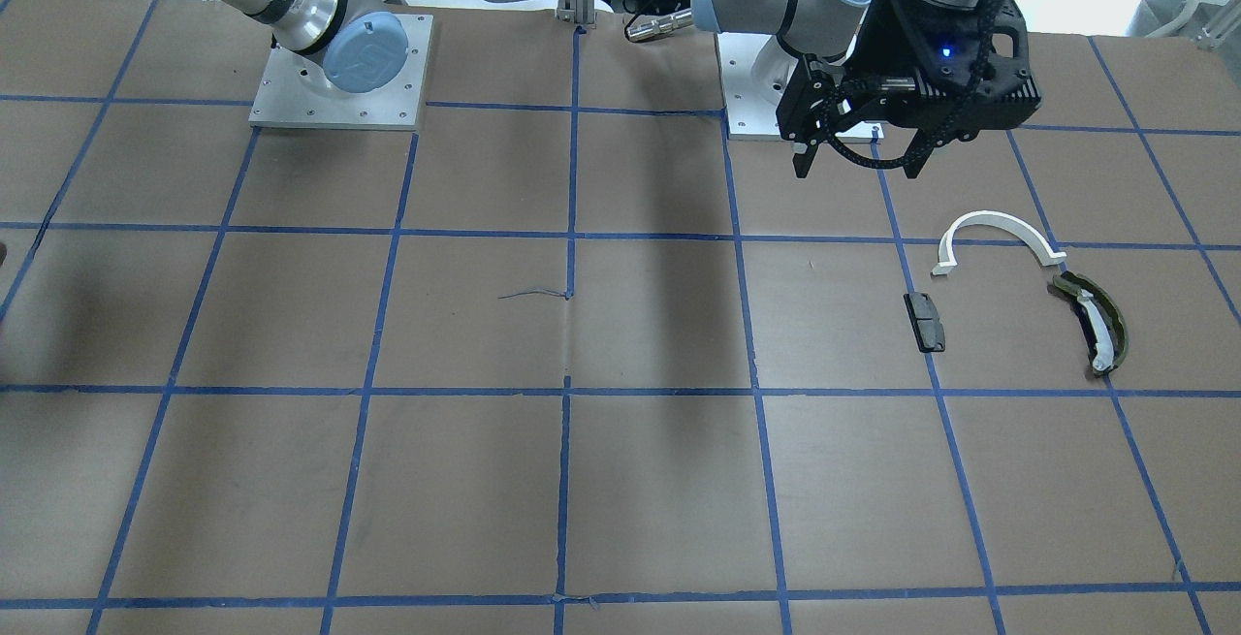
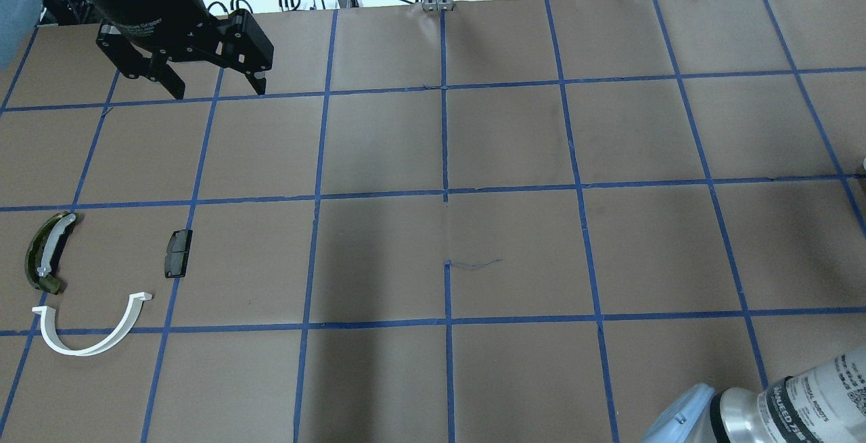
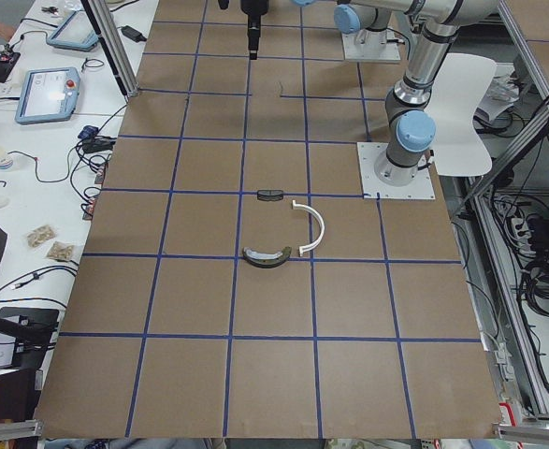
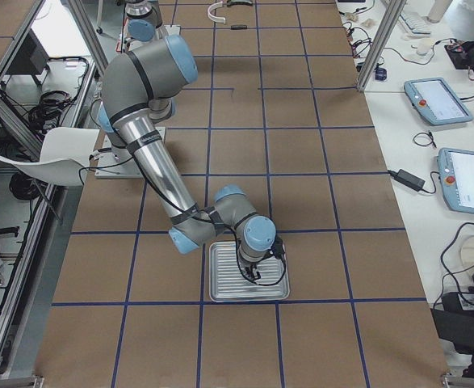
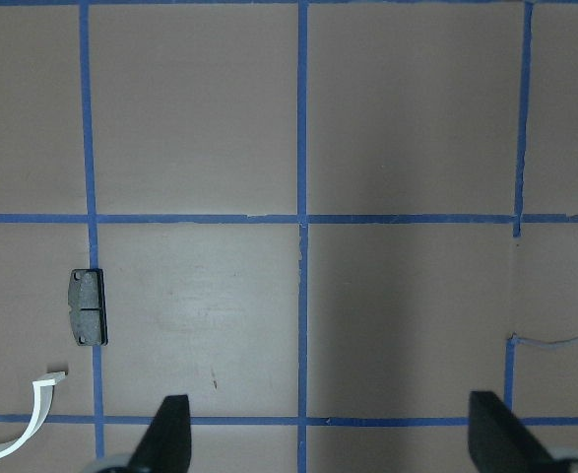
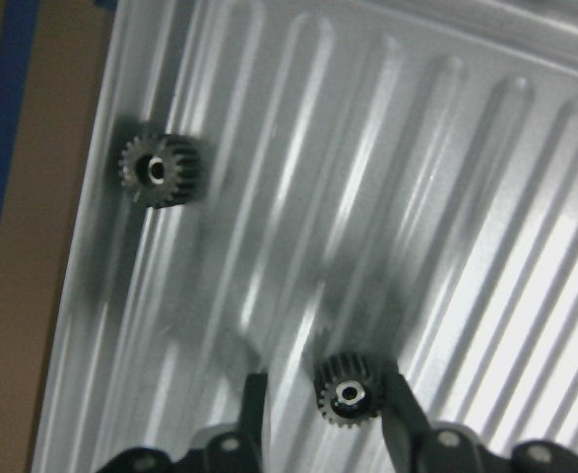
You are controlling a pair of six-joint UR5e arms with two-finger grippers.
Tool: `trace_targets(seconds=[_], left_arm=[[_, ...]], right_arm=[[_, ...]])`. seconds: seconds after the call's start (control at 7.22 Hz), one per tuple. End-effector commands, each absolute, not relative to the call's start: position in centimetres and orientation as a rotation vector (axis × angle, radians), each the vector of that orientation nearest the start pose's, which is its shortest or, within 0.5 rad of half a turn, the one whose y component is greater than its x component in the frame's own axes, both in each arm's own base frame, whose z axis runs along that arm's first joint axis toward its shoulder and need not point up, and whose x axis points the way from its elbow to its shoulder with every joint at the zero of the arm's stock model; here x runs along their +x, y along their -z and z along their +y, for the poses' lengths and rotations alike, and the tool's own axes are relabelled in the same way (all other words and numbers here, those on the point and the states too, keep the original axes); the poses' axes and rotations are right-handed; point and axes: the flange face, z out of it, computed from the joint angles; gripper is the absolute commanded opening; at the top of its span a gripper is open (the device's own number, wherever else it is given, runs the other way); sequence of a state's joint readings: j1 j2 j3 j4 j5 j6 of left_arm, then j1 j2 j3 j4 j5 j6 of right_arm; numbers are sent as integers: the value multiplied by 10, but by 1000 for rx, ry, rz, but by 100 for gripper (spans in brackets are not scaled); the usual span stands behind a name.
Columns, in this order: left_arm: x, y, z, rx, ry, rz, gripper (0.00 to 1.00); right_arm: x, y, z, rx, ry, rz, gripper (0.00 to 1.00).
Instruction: Place bearing gear from tray to pile
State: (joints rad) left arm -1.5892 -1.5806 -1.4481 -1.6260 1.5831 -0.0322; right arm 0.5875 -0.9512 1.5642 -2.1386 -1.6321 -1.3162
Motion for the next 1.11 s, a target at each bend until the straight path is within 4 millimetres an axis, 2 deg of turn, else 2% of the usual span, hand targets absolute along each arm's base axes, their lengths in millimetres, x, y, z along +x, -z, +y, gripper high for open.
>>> trace_targets(seconds=[0.0, 0.14, 0.28, 0.42, 0.55, 0.69, 0.83, 0.97], left_arm=[[-141, -538, -496, -20, 92, 3129, 100], [-141, -538, -496, -20, 92, 3128, 100], [-141, -539, -495, -20, 92, 3126, 100], [-141, -539, -495, -20, 92, 3125, 100], [-141, -539, -495, -22, 92, 3125, 100], [-140, -538, -494, -23, 89, 3117, 100], [-140, -538, -494, -23, 89, 3117, 100], [-140, -538, -494, -22, 89, 3120, 100]], right_arm=[[-482, -179, -473, -527, -116, 3079, 23], [-482, -181, -474, -525, -116, 3083, 21], [-482, -207, -478, -519, -96, 3119, 22], [-468, -258, -485, -527, -54, 3169, 22], [-438, -288, -501, -534, -40, 3183, 22], [-403, -310, -514, -474, -50, 3169, 26], [-343, -351, -528, -311, -47, 3177, 29], [-266, -382, -546, -226, -79, 3172, 27]])
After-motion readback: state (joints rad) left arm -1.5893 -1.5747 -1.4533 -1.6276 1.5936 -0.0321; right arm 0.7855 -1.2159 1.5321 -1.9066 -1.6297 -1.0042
